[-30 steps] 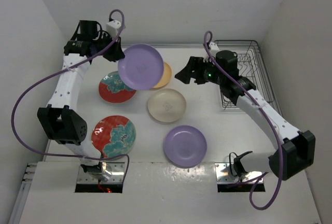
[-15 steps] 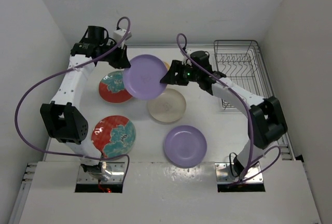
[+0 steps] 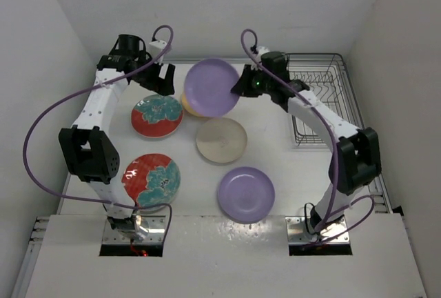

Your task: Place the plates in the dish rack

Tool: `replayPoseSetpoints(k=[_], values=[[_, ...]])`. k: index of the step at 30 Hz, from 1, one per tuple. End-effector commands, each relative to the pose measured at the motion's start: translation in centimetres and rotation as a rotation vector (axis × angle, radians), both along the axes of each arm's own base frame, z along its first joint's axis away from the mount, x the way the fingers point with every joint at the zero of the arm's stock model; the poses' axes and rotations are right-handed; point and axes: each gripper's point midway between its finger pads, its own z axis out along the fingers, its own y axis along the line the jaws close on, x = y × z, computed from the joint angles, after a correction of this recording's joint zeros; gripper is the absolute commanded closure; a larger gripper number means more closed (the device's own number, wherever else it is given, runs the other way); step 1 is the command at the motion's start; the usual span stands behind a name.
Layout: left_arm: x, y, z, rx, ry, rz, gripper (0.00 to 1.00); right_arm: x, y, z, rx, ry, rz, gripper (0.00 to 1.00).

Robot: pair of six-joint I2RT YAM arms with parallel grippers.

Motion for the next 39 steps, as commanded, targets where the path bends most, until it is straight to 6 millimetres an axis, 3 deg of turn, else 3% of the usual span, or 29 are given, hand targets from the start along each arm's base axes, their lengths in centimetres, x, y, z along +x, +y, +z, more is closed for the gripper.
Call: replayPoseSetpoints(k=[1, 2, 3, 4, 6, 8, 10, 11, 12, 13, 14, 16, 17, 18, 19, 20, 24, 28, 34, 39], values=[[2.3, 4.2, 1.9, 0.122, -0.079, 0.140, 0.02, 4.2, -10.0, 9.8, -0.297, -0.348, -0.269, 1.00], [2.5, 5.1, 1.5, 0.138, -0.070, 0.165, 0.02, 4.9, -13.2, 11.8, -0.377, -0.386, -0.381, 1.00], [2.7, 5.3, 1.9, 0.153, -0.084, 0.167, 0.02, 5.2, -14.9, 13.8, -0.417, -0.427, -0.433, 1.00], [2.8, 6.1, 1.9, 0.154, -0.083, 0.184, 0.02, 5.7, -20.3, 15.3, -0.534, -0.443, -0.565, 1.00], [3.1, 7.0, 0.8, 0.144, -0.057, 0.197, 0.02, 6.0, -25.0, 16.7, -0.680, -0.478, -0.625, 1.00], [3.3, 8.0, 0.2, 0.133, -0.037, 0.222, 0.02, 5.8, -30.7, 17.3, -0.869, -0.483, -0.720, 1.00], [3.5, 8.3, -0.8, 0.115, -0.013, 0.218, 0.02, 5.8, -33.5, 15.7, -0.985, -0.448, -0.769, 1.00], [3.6, 8.9, -0.4, 0.109, -0.018, 0.239, 0.01, 5.7, -35.6, 16.0, -1.067, -0.455, -0.778, 1.00], [3.8, 8.8, -1.0, 0.102, -0.004, 0.233, 0.01, 5.9, -36.3, 14.3, -1.109, -0.432, -0.781, 1.00], [3.9, 9.3, -1.6, 0.103, 0.008, 0.242, 0.01, 6.0, -37.0, 13.8, -1.139, -0.425, -0.791, 1.00], [3.9, 9.7, -1.6, 0.096, 0.009, 0.247, 0.01, 6.3, -38.3, 14.7, -1.158, -0.462, -0.830, 1.00], [4.0, 9.5, -2.0, 0.088, 0.019, 0.240, 0.01, 6.5, -39.0, 12.5, -1.186, -0.430, -0.817, 1.00], [4.1, 9.8, -2.5, 0.079, 0.032, 0.243, 0.01, 6.6, -40.8, 12.1, -1.210, -0.417, -0.857, 1.00], [4.2, 9.8, -3.1, 0.079, 0.044, 0.243, 0.01, 6.7, -41.2, 12.1, -1.225, -0.421, -0.873, 1.00], [4.2, 9.7, -3.0, 0.072, 0.044, 0.237, 0.01, 6.7, -42.0, 10.5, -1.270, -0.385, -0.872, 1.00], [4.0, 9.7, -3.6, 0.072, 0.064, 0.236, 0.01, 7.1, -42.4, 11.2, -1.269, -0.417, -0.913, 1.00], [4.2, 9.7, -4.6, 0.072, 0.085, 0.235, 0.01, 7.5, -44.1, 9.7, -1.304, -0.392, -0.938, 1.00], [4.2, 10.0, -4.6, 0.064, 0.086, 0.239, 0.01, 8.3, -44.5, 8.4, -1.286, -0.382, -0.942, 1.00], [4.2, 10.0, -5.0, 0.064, 0.095, 0.238, 0.01, 7.7, -44.6, 9.3, -1.295, -0.429, -1.039, 1.00], [4.2, 9.8, -4.8, 0.082, 0.095, 0.241, 0.01, 7.6, -44.2, 6.5, -1.258, -0.390, -0.998, 1.00]])
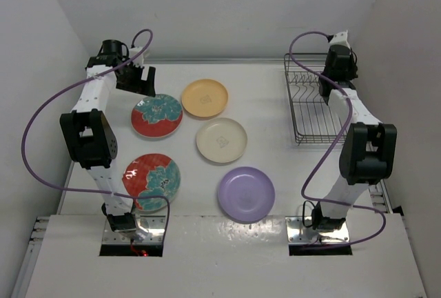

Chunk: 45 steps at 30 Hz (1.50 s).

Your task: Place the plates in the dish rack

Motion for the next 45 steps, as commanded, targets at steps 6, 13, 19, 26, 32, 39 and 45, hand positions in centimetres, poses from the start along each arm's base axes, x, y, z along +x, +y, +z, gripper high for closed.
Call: replayPoseSetpoints(k=[6, 13, 19, 26, 32, 39, 45], values=[[0.9, 0.2, 1.7, 0.017, -0.045, -0.001, 0.01, -0.7, 0.1, -2.2, 0.046, -0.076, -0.048, 1.00], [0.7, 0.2, 1.6, 0.016, -0.036, -0.001, 0.01, -1.3, -0.9, -3.8, 0.036, -0.056, -0.122, 1.00], [0.7, 0.3, 1.6, 0.024, -0.035, 0.004, 0.01, -1.6, 0.0, 2.4, 0.074, -0.255, -0.094, 1.00], [0.7, 0.4, 1.6, 0.029, -0.038, -0.003, 0.01, -3.0, 0.0, 6.7, 0.050, -0.389, -0.092, 1.00], [0.6, 0.3, 1.1, 0.027, -0.019, -0.003, 0.01, -2.6, -0.4, 3.6, 0.006, -0.294, -0.087, 1.00], [0.6, 0.3, 1.1, 0.027, -0.019, -0.003, 0.01, -1.3, -1.7, 0.6, -0.062, -0.199, -0.129, 1.00], [0.4, 0.5, 1.1, 0.040, -0.021, -0.005, 0.01, -0.9, -1.7, -1.8, -0.056, -0.138, -0.129, 1.00]])
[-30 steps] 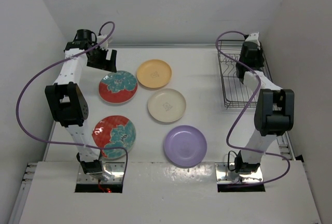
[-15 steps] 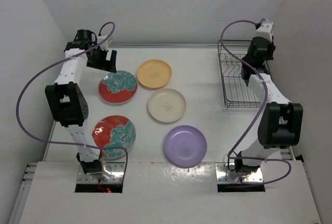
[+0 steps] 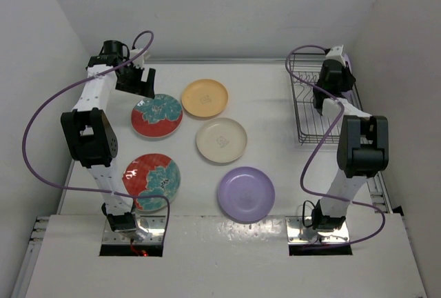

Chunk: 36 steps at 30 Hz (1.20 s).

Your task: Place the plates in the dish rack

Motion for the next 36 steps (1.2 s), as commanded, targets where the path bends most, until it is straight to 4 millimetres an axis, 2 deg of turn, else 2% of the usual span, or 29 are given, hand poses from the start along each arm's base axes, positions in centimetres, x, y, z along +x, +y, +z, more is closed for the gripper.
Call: replayPoseSetpoints(k=[1, 3, 4, 8, 11, 16, 21, 25, 26, 28, 29, 30, 31, 33, 35, 36], values=[[0.6, 0.1, 1.7, 0.015, -0.050, -0.007, 0.01, 0.2, -0.5, 2.6, -0.001, -0.107, -0.032, 1.00], [0.6, 0.1, 1.7, 0.015, -0.050, -0.007, 0.01, 0.2, -0.3, 1.4, 0.042, -0.097, -0.018, 1.00], [0.6, 0.1, 1.7, 0.015, -0.050, -0.007, 0.01, 0.4, -0.1, 0.1, 0.088, -0.068, 0.003, 1.00], [0.6, 0.1, 1.7, 0.015, -0.050, -0.007, 0.01, 0.4, 0.0, -2.9, 0.231, -0.025, 0.035, 1.00], [0.6, 0.1, 1.7, 0.015, -0.050, -0.007, 0.01, 0.6, 0.3, -4.1, 0.354, -0.050, 0.039, 1.00], [0.6, -0.4, 1.7, 0.014, -0.050, -0.016, 0.01, 0.9, 0.7, -4.9, 0.454, -0.077, 0.037, 1.00], [0.6, -0.4, 1.7, 0.014, -0.050, -0.016, 0.01, 0.6, 0.3, -4.9, 0.490, -0.101, 0.021, 1.00], [0.6, -0.4, 1.7, 0.014, -0.050, -0.016, 0.01, 0.2, -0.1, -4.2, 0.444, -0.057, 0.021, 0.75], [0.6, -0.5, 1.8, 0.007, -0.051, -0.021, 0.01, 0.2, -0.1, -4.1, 0.438, -0.052, 0.025, 0.72], [0.6, -0.5, 1.8, 0.007, -0.051, -0.021, 0.01, -0.2, -0.2, -2.8, 0.413, -0.057, 0.039, 0.66], [0.6, -0.7, 1.8, -0.001, -0.052, -0.026, 0.01, -0.3, -0.2, -2.3, 0.405, -0.061, 0.045, 0.58], [0.6, -0.7, 1.8, -0.001, -0.052, -0.026, 0.01, -0.5, -0.2, -1.4, 0.392, -0.070, 0.054, 0.54], [0.6, -0.7, 1.8, -0.001, -0.052, -0.026, 0.01, -0.8, -0.3, -1.4, 0.388, -0.062, 0.049, 0.52], [0.4, -0.7, 2.1, -0.001, -0.052, -0.026, 0.01, -1.1, -0.4, 0.2, 0.357, -0.061, 0.057, 0.39], [0.5, -0.7, 2.4, 0.000, -0.061, -0.026, 0.01, -1.6, -0.3, 0.8, 0.353, -0.049, 0.056, 0.25], [0.5, -0.7, 2.9, 0.001, -0.070, -0.026, 0.01, -2.0, -0.2, 1.8, 0.348, -0.059, 0.059, 0.21]])
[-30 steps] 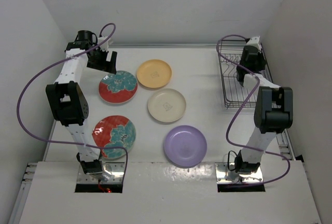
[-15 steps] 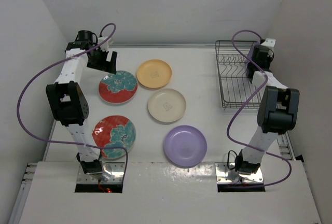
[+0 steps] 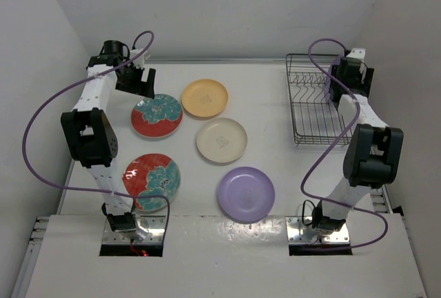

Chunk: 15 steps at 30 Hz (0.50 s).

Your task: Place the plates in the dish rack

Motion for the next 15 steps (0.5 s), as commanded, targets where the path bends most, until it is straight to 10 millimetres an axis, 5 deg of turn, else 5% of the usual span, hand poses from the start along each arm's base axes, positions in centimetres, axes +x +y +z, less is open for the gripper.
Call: replayPoseSetpoints(k=[1, 6, 7, 9, 10, 12, 13, 15], values=[[0.5, -0.5, 2.9, -0.005, -0.072, -0.020, 0.01, -0.6, 0.1, 5.7, -0.048, -0.085, 0.011, 0.16], [0.2, -0.8, 4.4, 0.006, -0.106, -0.025, 0.01, -2.9, 1.8, 8.9, -0.041, -0.107, 0.004, 0.01], [0.0, -1.3, 4.8, 0.006, -0.112, -0.034, 0.01, -3.1, 3.1, 11.1, 0.031, -0.194, 0.025, 0.01], [-0.4, -1.1, 5.5, 0.015, -0.126, -0.029, 0.01, -4.6, 5.2, 10.5, 0.163, -0.146, 0.058, 0.01], [-0.8, -1.2, 5.1, 0.014, -0.114, -0.029, 0.01, -4.6, 8.9, 11.7, 0.291, -0.181, 0.225, 0.01], [-1.5, -1.4, 6.1, 0.030, -0.135, -0.039, 0.01, -6.3, 12.9, 8.7, 0.480, -0.120, 0.325, 0.10], [-2.2, -1.5, 5.7, 0.028, -0.123, -0.039, 0.01, -7.6, 18.1, 10.3, 0.624, -0.143, 0.560, 0.14], [-3.2, -1.8, 6.2, 0.001, -0.134, -0.061, 0.01, -10.2, 24.8, 8.8, 0.765, -0.084, 0.755, 0.29]])
